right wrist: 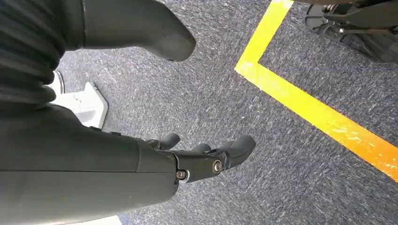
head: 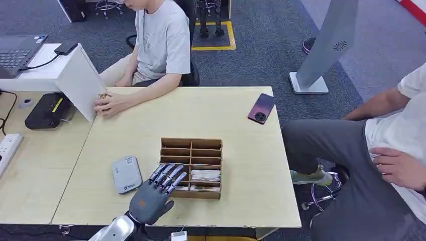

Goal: Pass the card to the sensor for recognition and then transmit it.

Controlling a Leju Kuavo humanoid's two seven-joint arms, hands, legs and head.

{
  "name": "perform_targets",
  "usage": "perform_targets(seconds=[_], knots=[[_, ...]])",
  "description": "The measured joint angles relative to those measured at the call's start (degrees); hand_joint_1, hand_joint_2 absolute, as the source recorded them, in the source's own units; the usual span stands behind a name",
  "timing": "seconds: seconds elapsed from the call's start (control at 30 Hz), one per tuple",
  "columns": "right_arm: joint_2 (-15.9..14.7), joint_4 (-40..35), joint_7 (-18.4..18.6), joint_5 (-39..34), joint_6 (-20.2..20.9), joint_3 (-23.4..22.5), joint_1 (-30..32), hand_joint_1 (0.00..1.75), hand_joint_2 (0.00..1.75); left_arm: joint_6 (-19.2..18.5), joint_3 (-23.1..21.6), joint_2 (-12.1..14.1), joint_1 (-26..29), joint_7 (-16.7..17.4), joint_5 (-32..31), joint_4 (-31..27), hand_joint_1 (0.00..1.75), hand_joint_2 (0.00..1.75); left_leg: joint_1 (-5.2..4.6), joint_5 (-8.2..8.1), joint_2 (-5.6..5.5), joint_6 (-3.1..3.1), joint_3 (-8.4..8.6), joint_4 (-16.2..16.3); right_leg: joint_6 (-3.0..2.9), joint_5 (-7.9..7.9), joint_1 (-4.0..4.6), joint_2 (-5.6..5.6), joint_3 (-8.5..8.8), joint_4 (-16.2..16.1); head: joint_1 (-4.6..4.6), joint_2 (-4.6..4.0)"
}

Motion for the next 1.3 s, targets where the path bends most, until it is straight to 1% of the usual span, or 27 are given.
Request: perform_targets(seconds=[1.17,1.23,1.3], knots=[[0.2,0.0,0.0,-0.6,0.0,0.1,-0.1,0.0,1.75,-0.5,0.6,0.0,0.1,-0.2,0.7,0.0,1.75,1.75,0.01,0.0,-0.01,0.0,0.0,0.0,0.0,0.0,0.0,-0.01,0.01,0.0,0.0,0.0],[0.2,0.0,0.0,-0.6,-0.1,0.1,-0.1,0.0,1.75,-0.7,0.6,0.0,0.1,-0.5,1.4,0.0,1.75,1.75,0.01,0.0,-0.01,0.0,0.0,0.0,0.0,0.0,0.0,-0.01,0.01,0.0,0.0,0.0],[0.2,0.0,0.0,-0.7,-0.2,0.2,-0.1,0.0,1.75,-0.7,0.7,0.0,0.1,-1.5,3.2,0.0,1.75,1.75,0.01,0.0,-0.01,0.0,0.0,0.0,0.0,0.0,0.0,-0.01,0.01,0.0,0.0,0.0]])
